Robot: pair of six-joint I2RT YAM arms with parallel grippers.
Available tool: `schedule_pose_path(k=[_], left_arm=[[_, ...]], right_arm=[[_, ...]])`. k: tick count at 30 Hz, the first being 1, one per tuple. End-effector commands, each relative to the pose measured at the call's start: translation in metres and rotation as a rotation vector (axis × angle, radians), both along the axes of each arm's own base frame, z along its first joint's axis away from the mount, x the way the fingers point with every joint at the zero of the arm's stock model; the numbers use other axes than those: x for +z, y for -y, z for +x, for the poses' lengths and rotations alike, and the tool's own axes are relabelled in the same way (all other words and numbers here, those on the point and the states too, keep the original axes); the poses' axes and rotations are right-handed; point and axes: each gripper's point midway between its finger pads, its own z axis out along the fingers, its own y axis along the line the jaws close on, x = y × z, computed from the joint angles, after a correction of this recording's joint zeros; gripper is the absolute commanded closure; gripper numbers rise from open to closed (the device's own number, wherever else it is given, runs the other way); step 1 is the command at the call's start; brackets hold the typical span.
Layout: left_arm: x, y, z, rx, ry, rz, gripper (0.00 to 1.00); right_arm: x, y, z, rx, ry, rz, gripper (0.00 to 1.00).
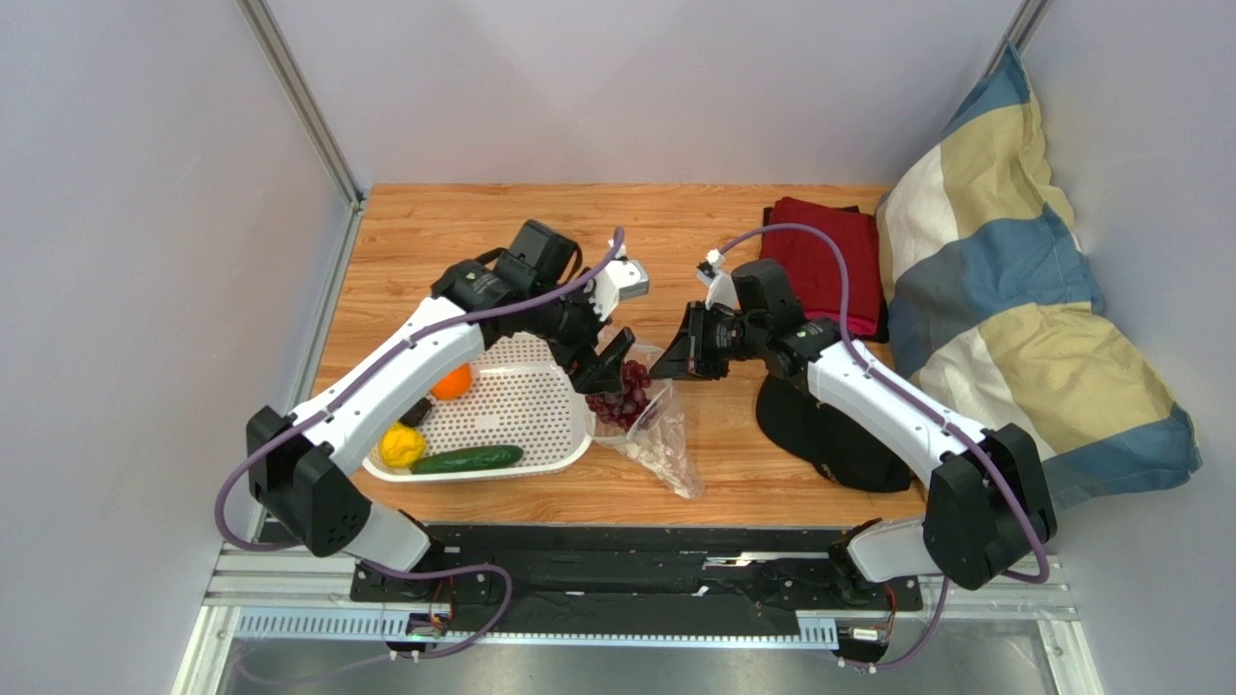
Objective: Place the food in the zip-top bag and seal the zipper
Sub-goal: Place the fake fruit in the zipper food storage bag.
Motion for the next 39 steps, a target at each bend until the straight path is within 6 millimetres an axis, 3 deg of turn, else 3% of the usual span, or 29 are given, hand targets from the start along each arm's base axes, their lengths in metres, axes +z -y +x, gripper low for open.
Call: schedule_pose_path(k=[1,3,5,8,10,12,13,19,26,29,31,32,35,39], left_arm=[[0.061,-0.024,0.007,0.083,0.09,-0.152,0.01],[0.062,-0.044,0.012,0.148,0.106,-0.146,0.03],[0.046,-0.073,0.022,0.251,0.069,-0.137,0.1],[0.026,-0.096,0.028,0.373,-0.011,-0.191,0.27],[0.012,-0.093,0.025,0.384,-0.044,-0.211,0.41],[0.01,-0.085,0.02,0.374,-0.079,-0.263,0.47],[-0.001,-0.084,0.017,0.378,-0.114,-0.261,0.53],[-0.038,-0.059,0.002,0.307,-0.23,-0.204,0.54],[-0.057,-0.035,-0.002,0.281,-0.291,-0.176,0.55],[-0.057,-0.033,0.009,0.3,-0.258,-0.169,0.57],[-0.046,-0.032,0.019,0.306,-0.218,-0.207,0.58],[-0.029,-0.033,0.033,0.306,-0.173,-0.282,0.58],[-0.004,-0.04,0.058,0.352,-0.072,-0.371,0.53],[0.0,-0.036,0.069,0.28,0.024,-0.37,0.55]], right_arm=[[0.024,-0.007,-0.005,0.061,0.067,0.084,1.0],[0.031,-0.006,-0.007,0.073,0.087,0.101,1.0],[0.034,-0.005,-0.009,0.086,0.095,0.123,1.0],[0.037,-0.002,-0.01,0.094,0.088,0.156,1.0],[0.039,0.0,-0.009,0.098,0.089,0.187,1.0],[0.035,0.003,-0.009,0.087,0.07,0.199,1.0],[0.033,0.003,-0.008,0.089,0.073,0.201,1.0],[0.002,0.005,-0.007,0.073,0.009,0.168,1.0],[-0.005,0.002,-0.003,0.067,-0.012,0.165,1.0],[-0.004,0.002,-0.004,0.074,-0.012,0.172,1.0],[-0.003,0.002,-0.006,0.08,-0.008,0.177,1.0],[-0.003,0.003,-0.008,0.085,-0.002,0.176,1.0],[0.0,0.004,-0.011,0.092,0.014,0.179,1.0],[-0.001,0.004,-0.012,0.099,0.011,0.182,1.0]])
